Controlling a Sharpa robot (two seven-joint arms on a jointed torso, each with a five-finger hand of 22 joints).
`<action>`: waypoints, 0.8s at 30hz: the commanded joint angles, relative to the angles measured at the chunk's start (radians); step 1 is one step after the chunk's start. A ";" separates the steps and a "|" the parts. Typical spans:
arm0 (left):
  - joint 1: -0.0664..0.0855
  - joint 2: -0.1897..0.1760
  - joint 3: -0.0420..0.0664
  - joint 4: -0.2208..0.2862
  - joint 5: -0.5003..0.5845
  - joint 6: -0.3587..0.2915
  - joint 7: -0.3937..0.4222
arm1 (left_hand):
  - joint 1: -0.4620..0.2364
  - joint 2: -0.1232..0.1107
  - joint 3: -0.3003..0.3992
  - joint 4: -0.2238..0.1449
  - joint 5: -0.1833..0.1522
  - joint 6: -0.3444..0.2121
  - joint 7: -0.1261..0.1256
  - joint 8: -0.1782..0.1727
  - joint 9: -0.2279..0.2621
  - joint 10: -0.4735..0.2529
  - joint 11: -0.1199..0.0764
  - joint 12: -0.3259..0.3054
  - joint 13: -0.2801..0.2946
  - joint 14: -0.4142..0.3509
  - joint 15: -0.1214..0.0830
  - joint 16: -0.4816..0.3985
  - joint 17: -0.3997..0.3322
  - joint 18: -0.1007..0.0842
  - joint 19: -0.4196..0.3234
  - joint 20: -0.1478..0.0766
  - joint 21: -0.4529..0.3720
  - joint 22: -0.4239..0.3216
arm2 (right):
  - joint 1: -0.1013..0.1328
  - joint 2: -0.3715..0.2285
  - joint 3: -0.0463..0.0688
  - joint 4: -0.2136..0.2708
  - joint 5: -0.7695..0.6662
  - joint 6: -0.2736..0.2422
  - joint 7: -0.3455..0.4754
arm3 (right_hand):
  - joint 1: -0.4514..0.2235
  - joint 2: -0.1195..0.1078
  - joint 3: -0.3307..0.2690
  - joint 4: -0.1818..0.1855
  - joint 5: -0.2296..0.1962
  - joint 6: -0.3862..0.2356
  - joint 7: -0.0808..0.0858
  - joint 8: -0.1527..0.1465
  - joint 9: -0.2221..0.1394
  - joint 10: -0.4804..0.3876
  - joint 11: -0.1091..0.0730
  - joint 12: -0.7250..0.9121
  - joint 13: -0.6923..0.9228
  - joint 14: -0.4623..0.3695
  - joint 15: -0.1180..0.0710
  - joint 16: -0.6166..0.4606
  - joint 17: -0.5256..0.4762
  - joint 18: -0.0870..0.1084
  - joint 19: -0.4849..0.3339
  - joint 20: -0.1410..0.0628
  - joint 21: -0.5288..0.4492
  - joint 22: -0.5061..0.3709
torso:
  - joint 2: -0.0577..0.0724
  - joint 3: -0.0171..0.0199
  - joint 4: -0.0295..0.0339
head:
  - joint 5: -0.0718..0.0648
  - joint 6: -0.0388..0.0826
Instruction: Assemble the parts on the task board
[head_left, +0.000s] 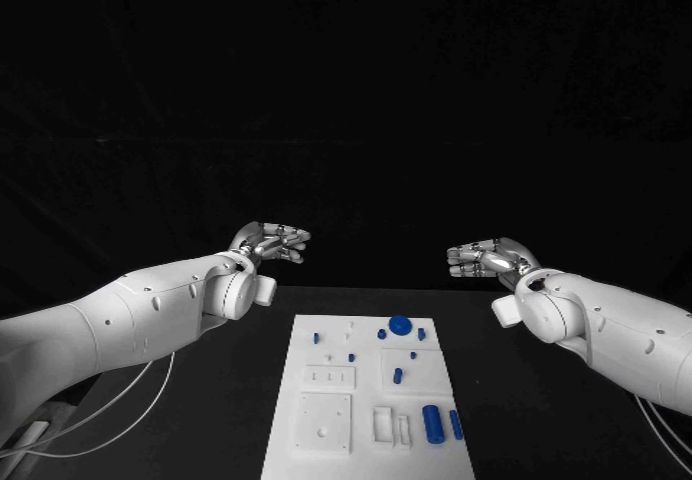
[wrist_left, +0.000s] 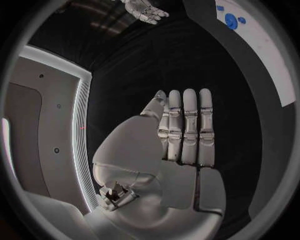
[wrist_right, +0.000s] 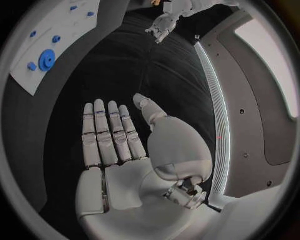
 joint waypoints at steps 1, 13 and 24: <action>0.002 -0.001 0.001 0.003 -0.051 0.028 -0.024 | -0.012 -0.001 0.002 -0.002 0.005 -0.017 -0.005 0.026 0.057 -0.019 -0.004 0.062 0.030 -0.019 -0.004 0.058 0.018 -0.007 -0.022 -0.005 0.045 0.041 | 0.000 0.000 0.001 -0.001 -0.094 -0.031 0.008 | -0.002 -0.004 0.013 -0.005 0.009 0.035 -0.014 0.011 0.021 0.051 -0.020 0.007 0.004 0.044 -0.019 0.011 0.011 -0.019 0.033 -0.015 0.012 0.003 | 0.000 0.0004 0.0002 | -0.001 -0.002; 0.002 -0.003 0.001 0.006 -0.097 0.076 -0.060 | -0.037 -0.010 0.026 0.007 0.005 -0.085 -0.011 0.141 0.211 -0.154 -0.019 0.371 0.177 -0.088 -0.019 0.287 0.029 0.005 -0.116 -0.019 0.251 0.236 | -0.003 -0.004 0.001 0.002 -0.207 -0.032 -0.008 | 0.069 -0.003 -0.130 0.008 0.015 0.103 -0.087 0.127 0.357 0.242 -0.110 0.094 0.093 0.198 -0.103 0.091 0.279 -0.052 0.237 -0.120 0.050 0.004 | -0.001 0.0006 -0.0002 | 0.000 -0.002; 0.002 -0.002 0.001 0.008 -0.099 0.123 -0.062 | -0.029 -0.005 0.020 0.009 0.001 -0.065 0.018 0.026 0.000 -0.131 0.016 0.149 0.031 -0.081 0.016 0.100 -0.096 0.009 -0.115 0.015 0.123 0.155 | -0.003 -0.006 0.001 -0.002 -0.198 -0.018 -0.008 | 0.062 0.024 -0.124 -0.006 0.021 0.048 -0.063 0.027 0.562 0.154 -0.086 0.106 0.108 0.124 -0.081 0.006 0.507 -0.061 0.195 -0.101 0.001 0.001 | -0.001 0.0000 -0.0007 | -0.001 -0.003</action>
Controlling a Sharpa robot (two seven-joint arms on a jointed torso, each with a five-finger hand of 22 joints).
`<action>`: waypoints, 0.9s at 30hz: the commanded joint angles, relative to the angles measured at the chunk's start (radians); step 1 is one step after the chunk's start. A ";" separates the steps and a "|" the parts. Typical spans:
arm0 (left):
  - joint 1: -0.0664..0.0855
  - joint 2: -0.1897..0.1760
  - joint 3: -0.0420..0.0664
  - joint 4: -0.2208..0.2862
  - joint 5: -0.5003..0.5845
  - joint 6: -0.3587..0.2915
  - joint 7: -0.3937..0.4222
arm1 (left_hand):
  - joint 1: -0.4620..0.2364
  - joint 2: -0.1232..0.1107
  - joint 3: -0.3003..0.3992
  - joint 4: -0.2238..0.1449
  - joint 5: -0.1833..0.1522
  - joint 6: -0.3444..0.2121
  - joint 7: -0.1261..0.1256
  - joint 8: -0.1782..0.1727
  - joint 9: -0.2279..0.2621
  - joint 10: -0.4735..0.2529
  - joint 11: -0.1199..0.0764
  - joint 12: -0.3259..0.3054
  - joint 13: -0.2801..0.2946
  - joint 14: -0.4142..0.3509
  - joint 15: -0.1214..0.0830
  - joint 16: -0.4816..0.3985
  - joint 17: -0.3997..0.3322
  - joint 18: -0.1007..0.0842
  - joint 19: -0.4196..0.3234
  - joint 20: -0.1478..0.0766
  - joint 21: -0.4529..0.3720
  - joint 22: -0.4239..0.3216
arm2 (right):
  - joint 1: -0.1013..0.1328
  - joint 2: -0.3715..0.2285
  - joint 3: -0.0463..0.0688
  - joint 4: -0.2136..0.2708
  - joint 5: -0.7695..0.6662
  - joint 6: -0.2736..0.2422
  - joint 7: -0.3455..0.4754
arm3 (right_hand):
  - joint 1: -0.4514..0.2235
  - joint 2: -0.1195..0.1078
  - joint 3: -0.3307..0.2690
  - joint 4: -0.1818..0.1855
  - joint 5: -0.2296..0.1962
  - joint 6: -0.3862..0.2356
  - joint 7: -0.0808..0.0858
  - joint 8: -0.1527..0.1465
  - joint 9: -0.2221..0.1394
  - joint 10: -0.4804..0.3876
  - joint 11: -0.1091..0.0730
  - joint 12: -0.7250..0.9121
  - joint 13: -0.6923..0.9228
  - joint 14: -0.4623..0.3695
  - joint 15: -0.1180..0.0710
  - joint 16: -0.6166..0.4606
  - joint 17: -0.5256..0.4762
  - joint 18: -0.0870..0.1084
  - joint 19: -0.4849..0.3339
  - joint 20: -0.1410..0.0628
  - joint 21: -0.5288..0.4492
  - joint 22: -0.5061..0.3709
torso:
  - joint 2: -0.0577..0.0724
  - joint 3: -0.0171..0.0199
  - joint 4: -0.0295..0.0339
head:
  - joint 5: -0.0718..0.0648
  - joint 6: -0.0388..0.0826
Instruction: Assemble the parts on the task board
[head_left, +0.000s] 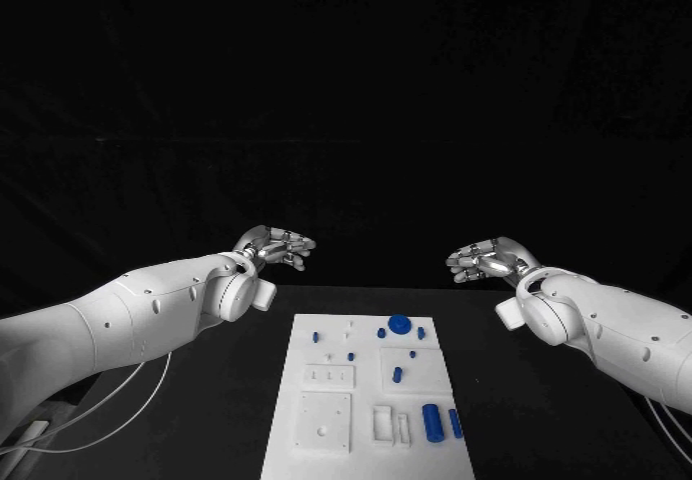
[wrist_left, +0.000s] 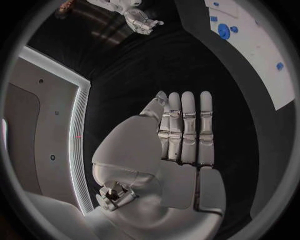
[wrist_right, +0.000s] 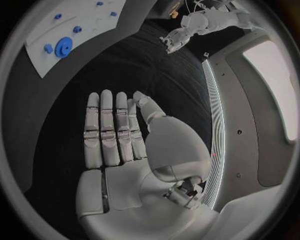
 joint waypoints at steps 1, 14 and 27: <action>0.002 0.002 0.001 0.002 -0.011 0.052 -0.001 | -0.004 0.007 -0.007 0.002 -0.003 -0.017 0.020 -0.023 -0.030 -0.011 0.012 -0.048 -0.025 -0.015 0.012 -0.047 -0.022 0.006 -0.010 0.012 -0.030 -0.019 | 0.000 -0.001 0.001 -0.003 0.001 0.013 0.002 | 0.000 0.011 0.010 0.000 0.005 -0.010 0.007 -0.028 -0.003 -0.016 0.006 -0.015 -0.021 -0.012 0.007 -0.022 -0.006 -0.014 -0.019 0.008 -0.008 0.000 | 0.000 -0.0005 -0.0003 | 0.000 0.000; 0.002 0.005 0.001 -0.003 0.012 0.087 0.010 | -0.015 -0.015 0.029 0.027 0.000 -0.128 0.085 -0.088 -0.379 -0.115 0.112 -0.438 -0.116 0.039 0.130 -0.742 -0.211 0.046 -0.038 0.138 -0.353 -0.256 | 0.000 0.006 0.001 -0.028 0.128 0.063 0.023 | -0.034 -0.031 0.148 0.011 0.005 -0.124 0.081 -0.047 -0.595 -0.260 0.120 -0.107 -0.124 -0.183 0.102 -0.021 -0.479 0.022 -0.272 0.119 -0.013 -0.005 | 0.000 -0.0002 0.0000 | -0.001 0.000; 0.002 0.006 0.001 -0.005 0.020 0.092 0.012 | -0.019 -0.027 0.025 0.038 -0.002 -0.132 0.097 -0.086 -0.440 -0.145 0.125 -0.439 -0.117 0.068 0.140 -0.844 -0.214 0.054 0.036 0.151 -0.478 -0.389 | 0.000 0.007 0.001 -0.033 0.147 0.063 0.028 | -0.021 -0.023 0.102 0.014 0.005 -0.143 0.083 -0.048 -0.616 -0.282 0.128 -0.109 -0.125 -0.194 0.109 -0.023 -0.522 0.030 -0.308 0.130 -0.013 -0.006 | 0.000 -0.0005 -0.0003 | -0.003 -0.002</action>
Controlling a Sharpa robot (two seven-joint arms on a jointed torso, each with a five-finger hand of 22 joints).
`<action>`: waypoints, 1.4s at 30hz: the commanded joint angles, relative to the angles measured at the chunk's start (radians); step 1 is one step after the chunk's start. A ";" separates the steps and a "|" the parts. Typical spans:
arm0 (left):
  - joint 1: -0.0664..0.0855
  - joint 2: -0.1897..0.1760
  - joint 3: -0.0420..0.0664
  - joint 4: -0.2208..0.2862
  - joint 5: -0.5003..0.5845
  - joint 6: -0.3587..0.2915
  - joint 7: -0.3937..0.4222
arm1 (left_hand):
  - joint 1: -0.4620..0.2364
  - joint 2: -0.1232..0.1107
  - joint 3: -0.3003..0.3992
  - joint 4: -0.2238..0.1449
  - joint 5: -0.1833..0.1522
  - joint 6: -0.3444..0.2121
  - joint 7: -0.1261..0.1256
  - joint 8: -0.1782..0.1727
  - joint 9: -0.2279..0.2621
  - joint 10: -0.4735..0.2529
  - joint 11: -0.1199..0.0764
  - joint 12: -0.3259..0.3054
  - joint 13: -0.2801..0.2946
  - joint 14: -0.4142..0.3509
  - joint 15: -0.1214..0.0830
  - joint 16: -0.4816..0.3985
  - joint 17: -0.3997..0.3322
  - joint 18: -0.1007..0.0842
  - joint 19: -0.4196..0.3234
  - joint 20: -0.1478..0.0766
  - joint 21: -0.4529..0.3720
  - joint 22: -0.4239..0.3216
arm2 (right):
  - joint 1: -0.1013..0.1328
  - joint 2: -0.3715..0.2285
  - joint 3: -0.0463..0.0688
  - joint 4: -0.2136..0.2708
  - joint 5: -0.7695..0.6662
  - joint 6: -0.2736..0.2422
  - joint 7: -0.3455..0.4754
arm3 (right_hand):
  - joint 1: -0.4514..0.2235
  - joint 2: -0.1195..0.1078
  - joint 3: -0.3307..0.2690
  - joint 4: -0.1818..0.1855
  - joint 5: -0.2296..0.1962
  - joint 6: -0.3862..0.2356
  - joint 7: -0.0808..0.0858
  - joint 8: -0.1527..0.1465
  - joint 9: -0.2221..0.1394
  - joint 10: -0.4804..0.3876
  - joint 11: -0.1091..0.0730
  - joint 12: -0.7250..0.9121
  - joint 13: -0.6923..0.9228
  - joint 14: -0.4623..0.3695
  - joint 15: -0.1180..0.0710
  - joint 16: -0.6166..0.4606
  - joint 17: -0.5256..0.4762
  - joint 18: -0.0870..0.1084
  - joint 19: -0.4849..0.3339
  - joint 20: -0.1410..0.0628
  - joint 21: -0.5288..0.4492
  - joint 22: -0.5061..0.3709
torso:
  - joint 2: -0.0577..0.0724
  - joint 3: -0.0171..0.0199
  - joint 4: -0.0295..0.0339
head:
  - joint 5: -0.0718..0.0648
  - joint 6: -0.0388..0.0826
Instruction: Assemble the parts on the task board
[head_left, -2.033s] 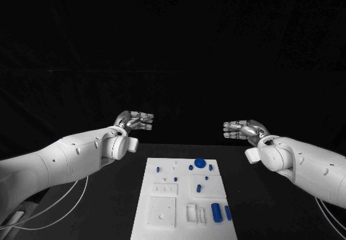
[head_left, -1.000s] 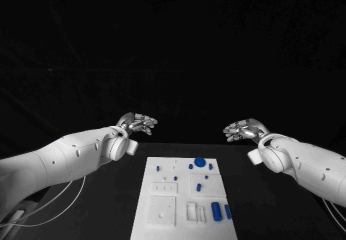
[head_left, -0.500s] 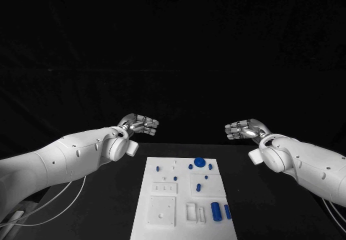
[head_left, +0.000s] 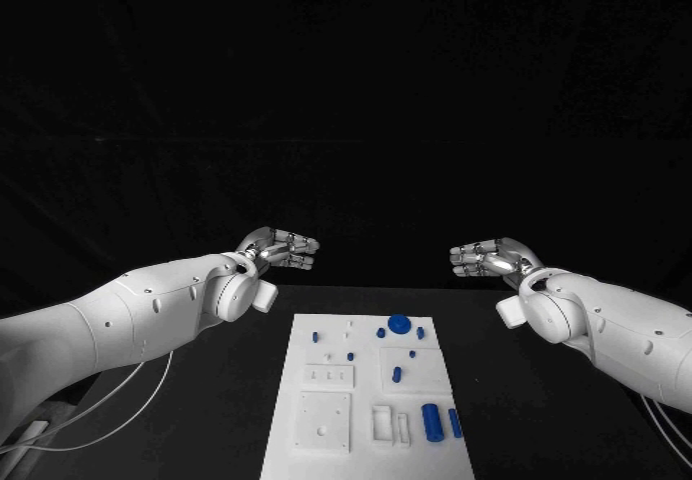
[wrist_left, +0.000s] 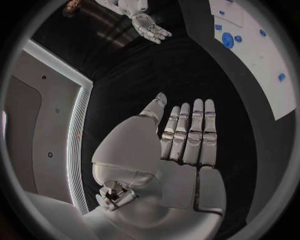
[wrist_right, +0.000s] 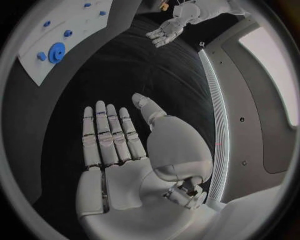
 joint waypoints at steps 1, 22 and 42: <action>0.002 0.002 0.001 0.000 0.010 0.021 0.013 | -0.001 -0.008 -0.001 0.007 -0.003 0.007 0.008 0.001 -0.001 0.009 0.007 -0.003 -0.001 0.010 -0.002 0.001 0.000 0.006 0.012 -0.001 -0.007 -0.008 | 0.000 0.001 0.001 -0.001 0.023 0.013 0.017 | 0.010 0.001 -0.006 0.000 0.001 -0.006 0.000 -0.002 -0.001 -0.010 0.001 -0.004 -0.001 -0.007 -0.002 -0.002 -0.001 0.014 -0.004 0.000 -0.001 -0.001 | 0.000 -0.0004 -0.0001 | -0.002 -0.001; 0.002 0.004 0.001 -0.002 0.012 0.024 0.014 | 0.000 -0.008 -0.002 0.009 -0.004 0.012 0.011 0.001 -0.001 0.017 0.009 -0.002 0.000 0.002 0.000 0.001 -0.001 0.008 0.021 0.000 -0.013 -0.026 | 0.000 0.001 0.001 -0.003 0.026 0.004 0.019 | 0.014 0.006 -0.030 0.000 -0.006 -0.015 0.001 -0.002 -0.002 -0.015 0.003 -0.004 -0.001 -0.011 0.001 -0.003 -0.001 0.015 -0.011 0.003 -0.001 -0.002 | 0.000 -0.0004 -0.0001 | -0.003 -0.004; 0.002 0.004 0.001 -0.004 0.013 0.027 0.013 | 0.000 -0.008 -0.003 0.011 -0.004 0.017 0.014 0.001 -0.001 0.024 0.009 -0.002 0.000 0.001 0.000 0.000 -0.001 0.008 0.026 -0.001 -0.013 -0.035 | 0.000 0.003 0.001 -0.006 0.026 0.005 0.020 | 0.016 0.012 -0.052 0.002 -0.010 -0.015 0.002 -0.002 -0.002 -0.016 0.003 -0.004 -0.001 -0.012 0.002 -0.003 -0.001 0.015 -0.012 0.003 -0.001 -0.002 | 0.000 -0.0001 -0.0003 | -0.003 -0.005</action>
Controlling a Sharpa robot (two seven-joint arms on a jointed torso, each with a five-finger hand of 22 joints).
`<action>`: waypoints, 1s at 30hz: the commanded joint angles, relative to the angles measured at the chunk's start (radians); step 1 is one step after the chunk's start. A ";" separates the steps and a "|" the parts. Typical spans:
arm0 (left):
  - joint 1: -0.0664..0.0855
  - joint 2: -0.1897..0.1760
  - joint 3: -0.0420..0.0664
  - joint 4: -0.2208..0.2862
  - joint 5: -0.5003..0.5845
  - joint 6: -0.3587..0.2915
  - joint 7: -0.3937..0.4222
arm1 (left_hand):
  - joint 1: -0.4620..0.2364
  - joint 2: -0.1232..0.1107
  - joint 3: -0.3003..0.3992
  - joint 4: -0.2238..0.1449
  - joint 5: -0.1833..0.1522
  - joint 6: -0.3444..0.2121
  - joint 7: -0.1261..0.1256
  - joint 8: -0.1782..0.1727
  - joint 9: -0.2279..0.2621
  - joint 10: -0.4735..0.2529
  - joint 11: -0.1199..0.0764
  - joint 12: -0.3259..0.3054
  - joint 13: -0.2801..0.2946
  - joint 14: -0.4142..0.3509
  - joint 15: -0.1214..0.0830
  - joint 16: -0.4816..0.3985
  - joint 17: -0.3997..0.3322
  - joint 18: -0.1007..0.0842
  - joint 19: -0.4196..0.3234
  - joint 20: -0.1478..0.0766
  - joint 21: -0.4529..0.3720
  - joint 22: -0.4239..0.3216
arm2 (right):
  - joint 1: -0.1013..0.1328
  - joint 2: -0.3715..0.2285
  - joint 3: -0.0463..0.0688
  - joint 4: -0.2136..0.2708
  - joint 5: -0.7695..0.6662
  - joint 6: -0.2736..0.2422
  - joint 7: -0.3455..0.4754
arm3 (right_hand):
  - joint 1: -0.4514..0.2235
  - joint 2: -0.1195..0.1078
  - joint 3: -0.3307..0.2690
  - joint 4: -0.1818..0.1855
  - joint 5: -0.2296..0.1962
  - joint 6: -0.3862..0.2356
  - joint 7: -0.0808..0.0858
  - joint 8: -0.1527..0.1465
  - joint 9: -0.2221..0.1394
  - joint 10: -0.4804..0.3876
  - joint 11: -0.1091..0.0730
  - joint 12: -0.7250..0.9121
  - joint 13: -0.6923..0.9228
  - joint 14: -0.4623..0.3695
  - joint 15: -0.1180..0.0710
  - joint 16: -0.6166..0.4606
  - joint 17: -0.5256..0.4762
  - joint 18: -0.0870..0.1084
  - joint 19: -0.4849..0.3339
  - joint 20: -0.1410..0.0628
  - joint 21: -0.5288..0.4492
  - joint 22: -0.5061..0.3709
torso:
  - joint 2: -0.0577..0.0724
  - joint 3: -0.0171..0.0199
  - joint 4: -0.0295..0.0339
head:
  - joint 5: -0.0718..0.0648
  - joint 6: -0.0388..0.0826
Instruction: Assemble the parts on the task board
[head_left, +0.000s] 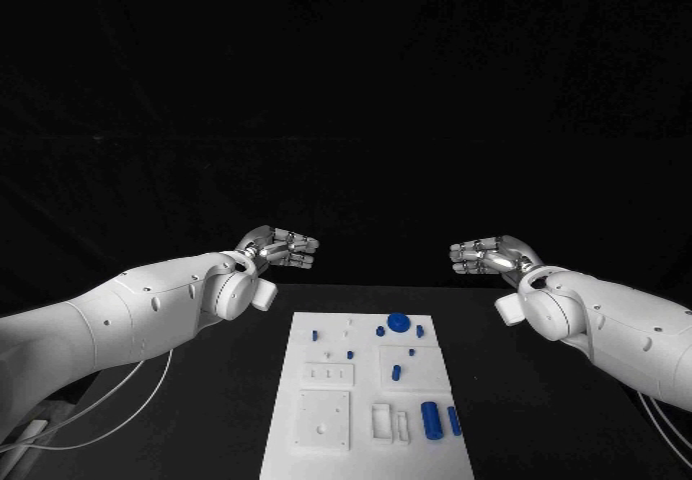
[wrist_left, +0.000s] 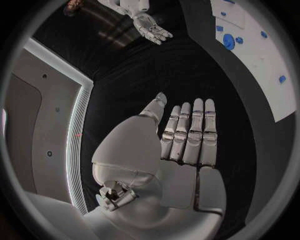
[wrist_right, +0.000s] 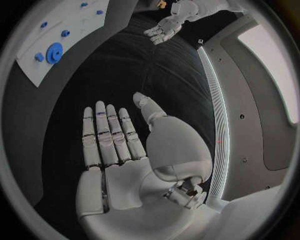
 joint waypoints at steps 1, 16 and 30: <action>0.002 0.002 0.001 0.000 0.006 0.017 0.013 | -0.001 -0.008 0.000 0.008 -0.004 0.004 0.002 0.001 -0.001 0.009 0.002 -0.002 0.000 -0.004 0.003 0.000 -0.001 0.009 0.009 0.000 -0.005 -0.002 | 0.000 0.001 0.001 -0.001 0.003 0.005 0.013 | 0.007 0.002 -0.006 0.002 -0.006 -0.008 0.002 -0.002 -0.001 -0.005 0.000 -0.004 -0.002 -0.004 0.001 -0.003 -0.001 0.016 -0.008 0.000 -0.001 -0.001 | 0.000 0.0002 0.0000 | -0.001 -0.001; 0.002 0.003 0.001 -0.002 0.006 0.022 0.012 | -0.002 -0.009 -0.002 0.011 -0.005 0.006 0.001 0.001 -0.001 0.011 0.001 -0.002 0.000 -0.003 0.002 0.001 -0.001 0.009 0.010 0.000 -0.005 -0.006 | 0.000 0.001 0.001 -0.002 0.004 0.003 0.017 | 0.019 0.014 -0.093 0.022 -0.028 -0.011 0.001 -0.003 -0.002 -0.006 0.000 -0.003 -0.001 -0.003 0.003 -0.003 0.000 0.016 -0.006 0.001 0.000 -0.001 | 0.000 -0.0001 -0.0001 | -0.002 -0.001; 0.002 0.002 0.001 -0.001 0.006 0.033 0.015 | -0.002 -0.004 0.005 0.018 -0.003 0.038 -0.013 0.001 -0.001 0.049 -0.011 -0.003 -0.001 0.018 -0.006 0.002 0.000 0.009 0.024 -0.008 0.003 -0.010 | 0.000 0.001 0.001 -0.006 0.015 0.001 0.020 | 0.060 0.033 -0.243 0.096 -0.215 -0.016 0.003 -0.002 -0.001 -0.009 0.003 -0.003 -0.001 -0.004 0.005 -0.003 0.000 0.017 -0.009 0.003 -0.001 -0.001 | 0.000 -0.0004 0.0002 | -0.001 -0.001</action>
